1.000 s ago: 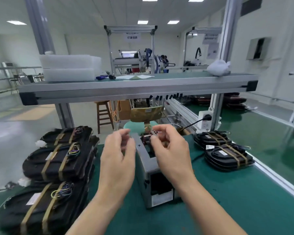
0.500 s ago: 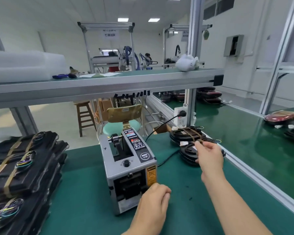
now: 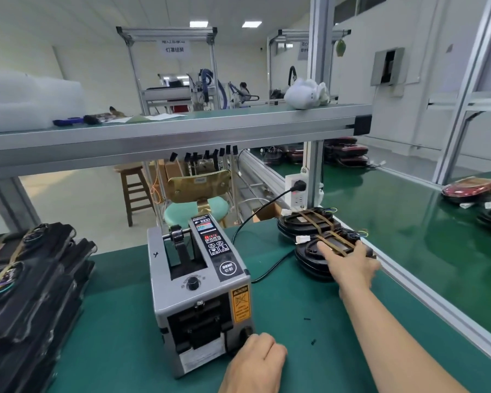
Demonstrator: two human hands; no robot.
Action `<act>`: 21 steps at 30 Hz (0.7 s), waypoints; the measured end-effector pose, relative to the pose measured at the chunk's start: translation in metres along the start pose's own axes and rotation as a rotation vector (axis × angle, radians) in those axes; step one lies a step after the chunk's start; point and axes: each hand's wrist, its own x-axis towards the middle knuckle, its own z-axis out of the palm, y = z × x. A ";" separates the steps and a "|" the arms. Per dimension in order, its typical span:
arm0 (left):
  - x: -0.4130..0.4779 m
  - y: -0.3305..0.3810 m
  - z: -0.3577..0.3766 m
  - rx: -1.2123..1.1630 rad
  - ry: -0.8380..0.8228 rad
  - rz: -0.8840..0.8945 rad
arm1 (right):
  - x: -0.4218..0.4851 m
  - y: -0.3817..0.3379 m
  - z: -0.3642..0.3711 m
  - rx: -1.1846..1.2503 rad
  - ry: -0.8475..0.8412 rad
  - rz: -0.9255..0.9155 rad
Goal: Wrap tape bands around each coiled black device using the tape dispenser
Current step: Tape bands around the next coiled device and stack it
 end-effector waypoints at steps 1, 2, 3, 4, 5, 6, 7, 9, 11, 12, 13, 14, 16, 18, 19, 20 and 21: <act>0.000 0.000 0.000 0.018 0.001 0.002 | -0.001 0.000 0.002 -0.076 0.002 -0.011; 0.000 -0.001 0.000 0.036 0.017 0.014 | -0.003 0.001 0.004 -0.151 0.004 -0.027; 0.001 0.000 0.000 0.046 0.026 0.018 | -0.006 0.001 0.006 -0.220 0.012 -0.047; 0.001 0.000 0.000 0.059 0.038 0.024 | -0.009 0.002 0.007 -0.275 0.026 -0.069; 0.002 0.000 -0.001 0.068 0.039 0.024 | -0.011 0.003 0.008 -0.312 0.043 -0.090; 0.002 0.001 -0.001 0.077 0.042 0.020 | -0.012 0.004 0.009 -0.332 0.059 -0.108; 0.002 0.002 -0.003 0.076 0.040 0.011 | -0.012 0.004 0.008 -0.335 0.070 -0.121; 0.002 0.004 -0.004 0.095 0.042 0.011 | -0.008 0.005 0.007 -0.253 0.087 -0.113; 0.001 0.005 -0.005 0.110 0.041 0.011 | 0.001 0.005 0.004 -0.046 0.118 -0.056; 0.001 0.005 -0.005 0.113 0.044 0.011 | 0.005 0.004 0.002 0.039 0.128 -0.015; 0.001 0.006 -0.006 0.116 0.041 0.007 | 0.009 0.002 0.000 0.087 0.129 0.029; 0.002 0.006 -0.007 0.121 0.038 0.004 | 0.013 0.000 -0.003 0.112 0.123 0.072; 0.002 0.008 -0.008 0.124 0.032 0.008 | 0.020 -0.004 -0.006 0.137 0.108 0.149; 0.002 0.008 -0.008 0.116 0.015 0.009 | 0.025 -0.007 -0.009 0.163 0.099 0.211; 0.001 0.007 -0.008 0.121 0.006 0.011 | 0.026 -0.009 -0.010 0.184 0.098 0.240; 0.001 0.007 -0.007 0.132 0.005 0.020 | 0.025 -0.009 -0.010 0.211 0.094 0.265; 0.001 0.006 -0.006 0.136 0.000 0.025 | 0.025 -0.010 -0.009 0.244 0.086 0.288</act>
